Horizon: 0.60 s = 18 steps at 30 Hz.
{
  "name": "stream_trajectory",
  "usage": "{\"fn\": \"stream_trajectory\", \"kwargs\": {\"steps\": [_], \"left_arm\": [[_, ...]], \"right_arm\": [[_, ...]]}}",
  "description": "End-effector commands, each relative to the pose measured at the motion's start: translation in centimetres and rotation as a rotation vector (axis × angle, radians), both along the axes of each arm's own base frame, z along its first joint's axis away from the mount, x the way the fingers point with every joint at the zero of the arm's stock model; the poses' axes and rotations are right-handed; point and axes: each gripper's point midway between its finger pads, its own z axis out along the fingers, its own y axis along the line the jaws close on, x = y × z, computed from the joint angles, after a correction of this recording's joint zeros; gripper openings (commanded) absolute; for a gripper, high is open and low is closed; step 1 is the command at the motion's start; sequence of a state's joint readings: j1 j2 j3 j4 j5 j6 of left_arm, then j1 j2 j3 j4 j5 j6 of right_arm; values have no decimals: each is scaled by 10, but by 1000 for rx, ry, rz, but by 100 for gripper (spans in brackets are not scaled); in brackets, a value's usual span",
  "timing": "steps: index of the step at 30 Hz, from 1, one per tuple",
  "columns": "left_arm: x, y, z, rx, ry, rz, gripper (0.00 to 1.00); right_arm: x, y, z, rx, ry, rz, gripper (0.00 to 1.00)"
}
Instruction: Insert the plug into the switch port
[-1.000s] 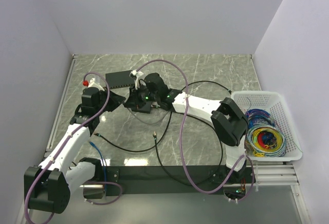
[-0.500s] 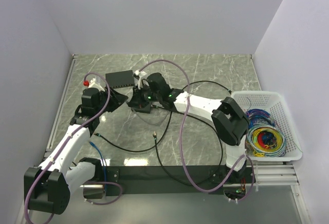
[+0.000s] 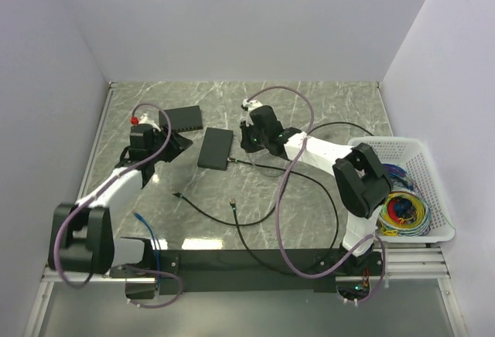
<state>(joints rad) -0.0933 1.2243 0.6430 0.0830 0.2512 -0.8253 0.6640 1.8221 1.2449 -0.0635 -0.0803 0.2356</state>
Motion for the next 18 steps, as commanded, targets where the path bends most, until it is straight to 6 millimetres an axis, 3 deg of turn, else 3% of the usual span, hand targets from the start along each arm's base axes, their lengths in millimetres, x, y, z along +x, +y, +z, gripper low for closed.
{"fn": "stream_trajectory", "kwargs": {"steps": [1, 6, 13, 18], "left_arm": [[32, -9, 17, -34, -108, -36, 48], [60, -15, -8, -25, -72, -57, 45], [106, -28, -50, 17, -18, -127, 42], [128, -43, -80, 16, 8, -213, 40]], "right_arm": [[15, -32, -25, -138, 23, -95, 0], [17, -29, -57, -191, 86, -90, 0], [23, -5, -71, -183, 108, -45, 0], [13, 22, -76, -177, 106, 29, 0]]}}
